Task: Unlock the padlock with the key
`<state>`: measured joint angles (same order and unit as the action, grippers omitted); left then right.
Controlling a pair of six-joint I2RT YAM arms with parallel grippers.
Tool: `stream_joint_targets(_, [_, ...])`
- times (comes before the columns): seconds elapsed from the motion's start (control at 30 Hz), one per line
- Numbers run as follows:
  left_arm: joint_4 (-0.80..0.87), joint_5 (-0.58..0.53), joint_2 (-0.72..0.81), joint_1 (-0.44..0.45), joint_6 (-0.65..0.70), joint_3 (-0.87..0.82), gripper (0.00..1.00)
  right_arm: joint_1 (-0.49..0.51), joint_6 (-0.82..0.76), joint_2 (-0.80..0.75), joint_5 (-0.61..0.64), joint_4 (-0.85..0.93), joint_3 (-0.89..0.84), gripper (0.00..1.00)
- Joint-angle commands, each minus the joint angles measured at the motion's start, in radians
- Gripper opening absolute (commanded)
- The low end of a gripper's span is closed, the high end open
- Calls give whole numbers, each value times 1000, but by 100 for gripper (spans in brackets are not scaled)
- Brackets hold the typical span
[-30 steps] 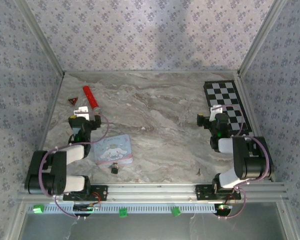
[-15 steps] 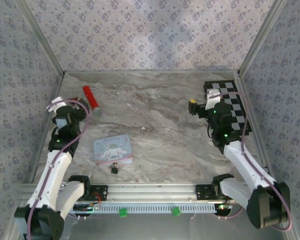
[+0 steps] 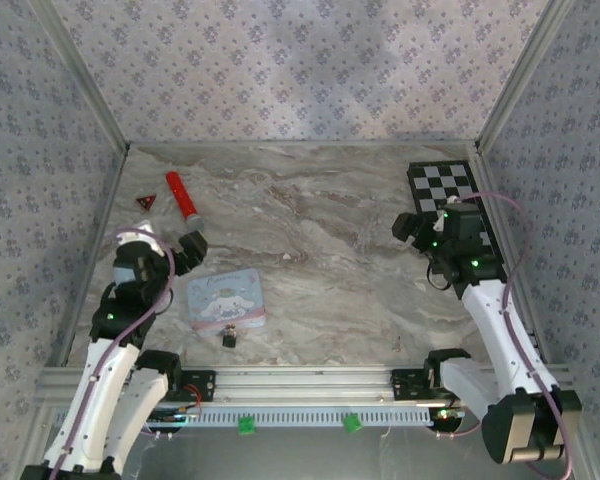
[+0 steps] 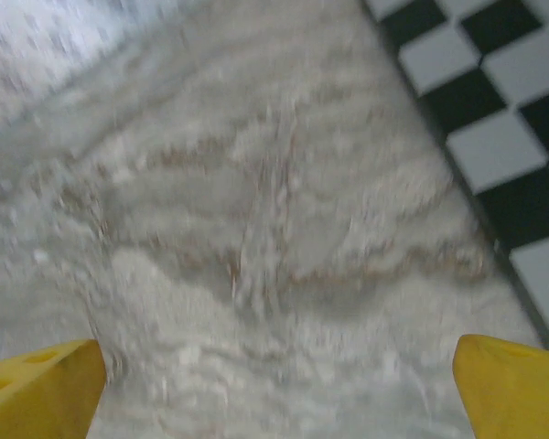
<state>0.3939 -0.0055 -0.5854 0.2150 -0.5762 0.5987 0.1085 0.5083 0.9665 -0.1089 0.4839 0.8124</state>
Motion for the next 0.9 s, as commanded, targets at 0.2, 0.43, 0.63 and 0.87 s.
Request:
stream_joint_targets(0.2, [-5,-37,-101,258,94,-14,100,357,92,148,290,334,72,97])
stream_joint_targets(0.43, [-86,-100,-98,319,124,-77,100,531,234,225,313,438,71,89])
stream_joint_targets(0.63, [-190,-49,-122,320,160,-130,100,662,364,300,318,539,59,82])
stream_joint_targets(0.87, [-258,-77,-33,323,174,-210,100,814,513,440,305,606,48,73])
